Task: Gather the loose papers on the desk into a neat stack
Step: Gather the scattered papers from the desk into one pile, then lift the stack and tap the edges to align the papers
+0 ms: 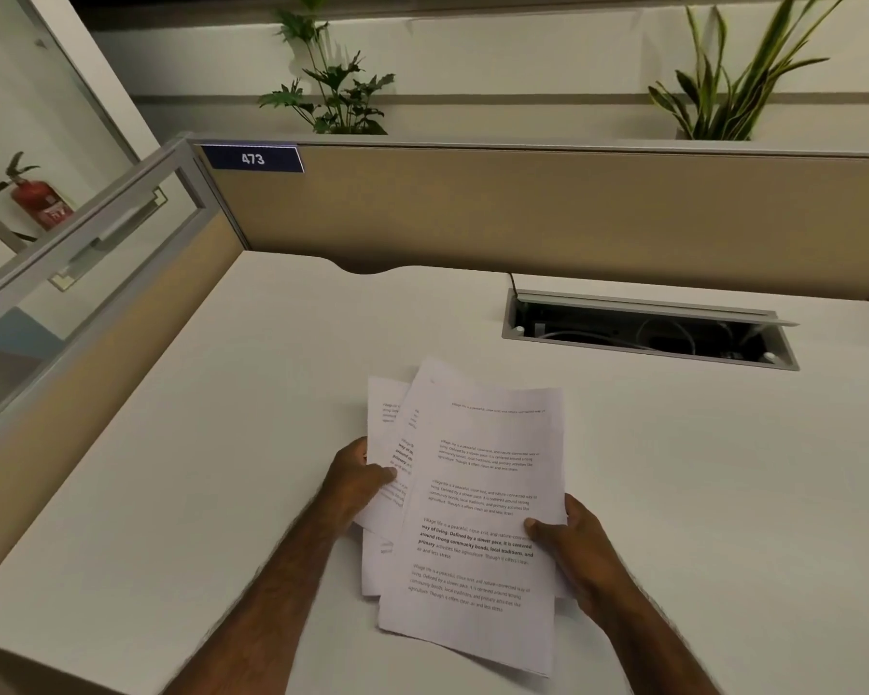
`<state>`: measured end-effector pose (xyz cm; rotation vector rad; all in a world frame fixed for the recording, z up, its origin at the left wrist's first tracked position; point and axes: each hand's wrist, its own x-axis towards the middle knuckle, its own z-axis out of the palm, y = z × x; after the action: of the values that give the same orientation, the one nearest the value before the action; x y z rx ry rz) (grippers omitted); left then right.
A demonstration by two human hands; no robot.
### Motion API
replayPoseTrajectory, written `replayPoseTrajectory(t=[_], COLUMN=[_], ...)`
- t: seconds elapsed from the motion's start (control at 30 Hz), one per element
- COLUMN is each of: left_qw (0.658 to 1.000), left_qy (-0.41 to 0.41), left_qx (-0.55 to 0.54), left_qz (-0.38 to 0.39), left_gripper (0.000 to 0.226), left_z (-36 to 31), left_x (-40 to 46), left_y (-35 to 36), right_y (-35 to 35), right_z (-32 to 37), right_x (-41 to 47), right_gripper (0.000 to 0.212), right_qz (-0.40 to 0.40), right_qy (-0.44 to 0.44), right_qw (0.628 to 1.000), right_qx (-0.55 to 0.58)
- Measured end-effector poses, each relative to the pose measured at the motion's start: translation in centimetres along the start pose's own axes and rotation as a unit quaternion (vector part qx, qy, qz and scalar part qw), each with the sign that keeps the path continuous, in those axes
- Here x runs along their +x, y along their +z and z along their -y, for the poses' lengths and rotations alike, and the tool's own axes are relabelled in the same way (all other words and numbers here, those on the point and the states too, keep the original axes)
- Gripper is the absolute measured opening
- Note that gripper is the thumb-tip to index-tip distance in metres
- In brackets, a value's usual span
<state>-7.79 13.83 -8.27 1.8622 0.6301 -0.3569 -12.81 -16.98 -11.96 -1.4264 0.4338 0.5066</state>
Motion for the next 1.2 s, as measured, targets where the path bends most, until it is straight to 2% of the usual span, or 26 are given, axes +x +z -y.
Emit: replayPoseTrajectory(t=[0.2, 0.33, 0.4, 0.47, 0.57, 0.7, 0.8, 0.9, 1.03, 1.2], left_qw=[0.992, 0.99, 0.99, 0.99, 0.987, 0.988, 0.988, 0.987, 0.993, 0.994], left_qy=[-0.037, -0.028, -0.024, -0.014, 0.007, 0.005, -0.006, -0.011, 0.002, 0.026], left_qx=[-0.101, -0.105, -0.097, -0.095, -0.139, -0.151, -0.142, -0.143, -0.1, -0.071], left_qz=[0.068, 0.093, 0.102, 0.107, 0.083, 0.041, 0.059, 0.073, 0.063, 0.075], left_gripper=[0.023, 0.046, 0.05, 0.049, 0.051, 0.045, 0.036, 0.038, 0.038, 0.035], left_z=[1.2, 1.7, 1.7, 1.3, 0.8, 0.5, 0.5, 0.5, 0.3, -0.3], left_x=[-0.2, -0.2, -0.1, -0.1, 0.2, 0.5, 0.7, 0.8, 1.1, 1.0], left_y=[1.4, 2.8, 3.3, 3.6, 3.7, 3.6, 3.9, 4.0, 3.7, 2.7], right_y=[0.7, 1.3, 1.5, 1.5, 1.2, 0.6, 0.5, 0.7, 1.1, 1.2], right_z=[0.0, 0.3, 0.5, 0.9, 1.9, 2.3, 2.4, 2.8, 3.1, 3.1], right_x=[0.4, 0.6, 0.6, 0.4, 0.1, 0.3, 0.2, 0.2, 0.4, 0.6], right_gripper=[0.037, 0.042, 0.046, 0.049, 0.053, 0.055, 0.058, 0.055, 0.051, 0.06], right_qz=[0.002, 0.017, 0.021, -0.012, -0.111, -0.167, -0.151, -0.112, -0.074, -0.063], right_qy=[-0.001, -0.013, -0.02, -0.038, -0.053, -0.067, -0.062, -0.058, -0.055, -0.055], right_qw=[1.0, 1.0, 0.999, 0.993, 0.967, 0.949, 0.955, 0.959, 0.936, 0.933], right_qx=[0.005, -0.01, -0.042, -0.114, -0.224, -0.259, -0.246, -0.252, -0.339, -0.35])
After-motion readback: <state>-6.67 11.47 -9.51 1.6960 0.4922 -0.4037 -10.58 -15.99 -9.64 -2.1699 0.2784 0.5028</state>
